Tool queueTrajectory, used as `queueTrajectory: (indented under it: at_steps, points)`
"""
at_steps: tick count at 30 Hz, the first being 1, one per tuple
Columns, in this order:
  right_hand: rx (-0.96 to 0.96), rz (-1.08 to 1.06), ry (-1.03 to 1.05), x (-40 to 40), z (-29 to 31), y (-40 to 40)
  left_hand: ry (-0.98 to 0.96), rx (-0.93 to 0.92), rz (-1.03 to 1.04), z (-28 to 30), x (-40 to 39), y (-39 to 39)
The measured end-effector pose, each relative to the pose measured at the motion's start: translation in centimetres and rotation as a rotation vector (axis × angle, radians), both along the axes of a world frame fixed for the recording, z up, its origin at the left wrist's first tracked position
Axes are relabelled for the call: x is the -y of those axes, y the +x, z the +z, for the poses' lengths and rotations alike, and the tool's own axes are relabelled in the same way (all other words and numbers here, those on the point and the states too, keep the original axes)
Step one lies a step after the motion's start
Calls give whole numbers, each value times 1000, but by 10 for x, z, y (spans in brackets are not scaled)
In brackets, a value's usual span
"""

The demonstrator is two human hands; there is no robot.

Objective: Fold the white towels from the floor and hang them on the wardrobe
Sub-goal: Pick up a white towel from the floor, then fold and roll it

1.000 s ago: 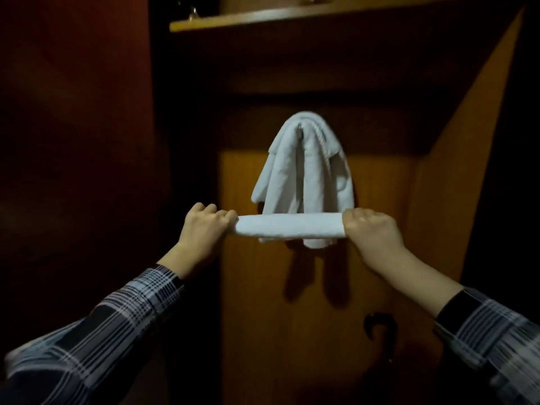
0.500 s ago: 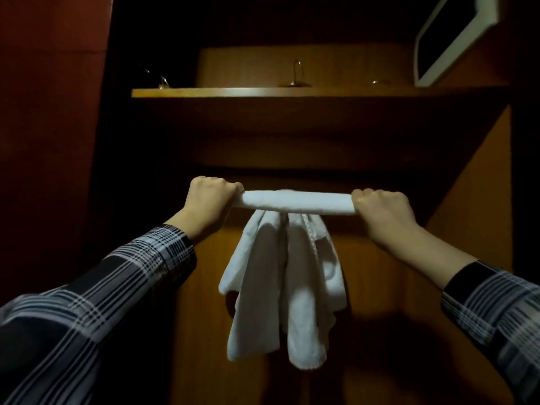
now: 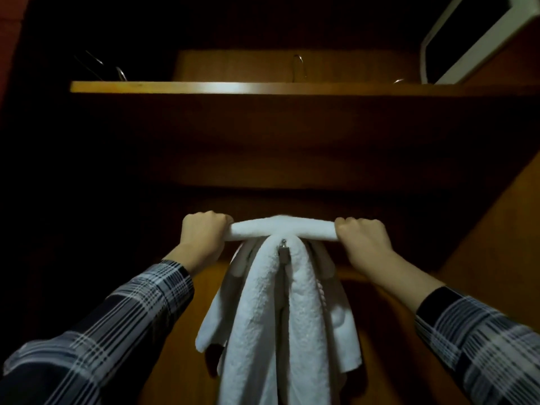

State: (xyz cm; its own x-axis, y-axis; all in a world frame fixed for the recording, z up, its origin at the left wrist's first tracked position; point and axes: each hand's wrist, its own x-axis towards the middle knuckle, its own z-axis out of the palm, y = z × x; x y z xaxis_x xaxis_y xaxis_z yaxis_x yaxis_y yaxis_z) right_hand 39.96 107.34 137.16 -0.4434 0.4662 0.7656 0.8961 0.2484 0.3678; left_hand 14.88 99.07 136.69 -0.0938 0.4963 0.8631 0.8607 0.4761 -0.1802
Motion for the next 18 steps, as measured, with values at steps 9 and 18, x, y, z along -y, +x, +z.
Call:
queueTrajectory:
  at_steps: [9, 18]
  points:
    - [-121, 250, -241, 14, -83, -19, -64, 244, -385, -89, -1, 35]
    - [-233, 398, -351, 5, -102, -45, -177, 422, -751, -109, -9, 39]
